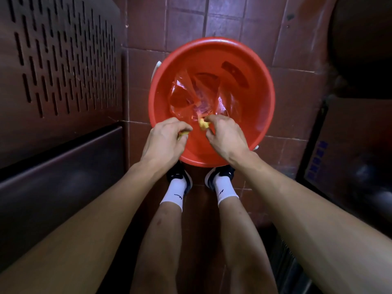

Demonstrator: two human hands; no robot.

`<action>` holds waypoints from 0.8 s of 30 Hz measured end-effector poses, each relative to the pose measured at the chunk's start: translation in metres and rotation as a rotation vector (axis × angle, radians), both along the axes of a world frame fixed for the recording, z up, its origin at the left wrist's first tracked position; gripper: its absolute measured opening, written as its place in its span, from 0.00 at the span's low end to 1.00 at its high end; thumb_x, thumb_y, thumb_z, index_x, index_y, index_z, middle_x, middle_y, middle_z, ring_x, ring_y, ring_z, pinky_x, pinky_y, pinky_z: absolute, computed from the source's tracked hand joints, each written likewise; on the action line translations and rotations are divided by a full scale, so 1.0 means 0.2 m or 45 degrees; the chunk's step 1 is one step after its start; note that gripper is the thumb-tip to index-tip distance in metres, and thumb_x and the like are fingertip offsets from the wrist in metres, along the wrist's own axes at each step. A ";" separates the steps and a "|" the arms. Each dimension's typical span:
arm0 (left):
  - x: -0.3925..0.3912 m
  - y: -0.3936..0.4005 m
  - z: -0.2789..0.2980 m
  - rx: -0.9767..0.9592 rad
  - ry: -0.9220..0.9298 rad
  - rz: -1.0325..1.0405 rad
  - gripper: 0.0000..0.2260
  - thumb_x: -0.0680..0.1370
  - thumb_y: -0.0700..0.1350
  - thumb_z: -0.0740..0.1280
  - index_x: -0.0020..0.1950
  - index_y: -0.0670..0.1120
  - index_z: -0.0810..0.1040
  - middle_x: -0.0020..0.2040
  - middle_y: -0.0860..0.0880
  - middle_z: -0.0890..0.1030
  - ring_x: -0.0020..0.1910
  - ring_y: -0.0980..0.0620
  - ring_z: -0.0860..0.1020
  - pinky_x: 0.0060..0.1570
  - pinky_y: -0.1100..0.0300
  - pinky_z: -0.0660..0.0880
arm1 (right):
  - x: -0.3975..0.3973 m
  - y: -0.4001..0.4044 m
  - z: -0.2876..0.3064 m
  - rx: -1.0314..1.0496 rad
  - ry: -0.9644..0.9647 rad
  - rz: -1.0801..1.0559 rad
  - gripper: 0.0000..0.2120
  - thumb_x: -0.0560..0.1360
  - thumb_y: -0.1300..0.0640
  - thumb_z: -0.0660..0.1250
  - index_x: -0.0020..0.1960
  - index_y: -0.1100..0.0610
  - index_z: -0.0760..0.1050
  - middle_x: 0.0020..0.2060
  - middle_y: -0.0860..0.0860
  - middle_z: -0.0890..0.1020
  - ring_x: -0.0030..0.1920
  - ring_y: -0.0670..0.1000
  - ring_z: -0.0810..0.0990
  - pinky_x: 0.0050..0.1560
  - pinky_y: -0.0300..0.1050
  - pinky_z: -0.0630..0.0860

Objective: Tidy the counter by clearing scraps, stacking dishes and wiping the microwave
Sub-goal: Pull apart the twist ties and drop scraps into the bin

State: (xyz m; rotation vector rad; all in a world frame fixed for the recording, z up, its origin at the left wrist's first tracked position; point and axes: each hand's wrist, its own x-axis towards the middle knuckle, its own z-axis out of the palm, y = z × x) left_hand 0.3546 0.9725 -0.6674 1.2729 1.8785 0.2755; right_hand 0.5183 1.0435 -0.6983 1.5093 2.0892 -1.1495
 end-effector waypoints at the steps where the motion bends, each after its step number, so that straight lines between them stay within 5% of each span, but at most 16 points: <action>1: 0.01 0.00 0.00 0.002 0.001 0.000 0.09 0.76 0.40 0.70 0.55 0.49 0.84 0.49 0.55 0.81 0.48 0.54 0.79 0.53 0.58 0.76 | 0.01 0.00 0.01 -0.011 -0.004 0.000 0.15 0.77 0.59 0.63 0.63 0.54 0.77 0.58 0.55 0.81 0.59 0.60 0.78 0.56 0.53 0.77; 13: 0.17 0.11 -0.06 0.018 -0.098 0.010 0.10 0.75 0.40 0.70 0.55 0.49 0.83 0.48 0.53 0.81 0.47 0.51 0.79 0.52 0.53 0.77 | 0.24 0.03 0.09 0.014 0.025 -0.135 0.15 0.78 0.57 0.63 0.64 0.52 0.78 0.62 0.51 0.81 0.62 0.55 0.78 0.60 0.51 0.76; 24: 0.19 0.08 -0.09 -0.221 0.148 -0.090 0.12 0.78 0.47 0.68 0.61 0.54 0.79 0.55 0.54 0.80 0.55 0.49 0.78 0.55 0.51 0.76 | 0.30 0.01 0.10 -0.010 -0.023 -0.078 0.16 0.79 0.56 0.62 0.65 0.52 0.77 0.65 0.52 0.79 0.64 0.56 0.77 0.61 0.52 0.76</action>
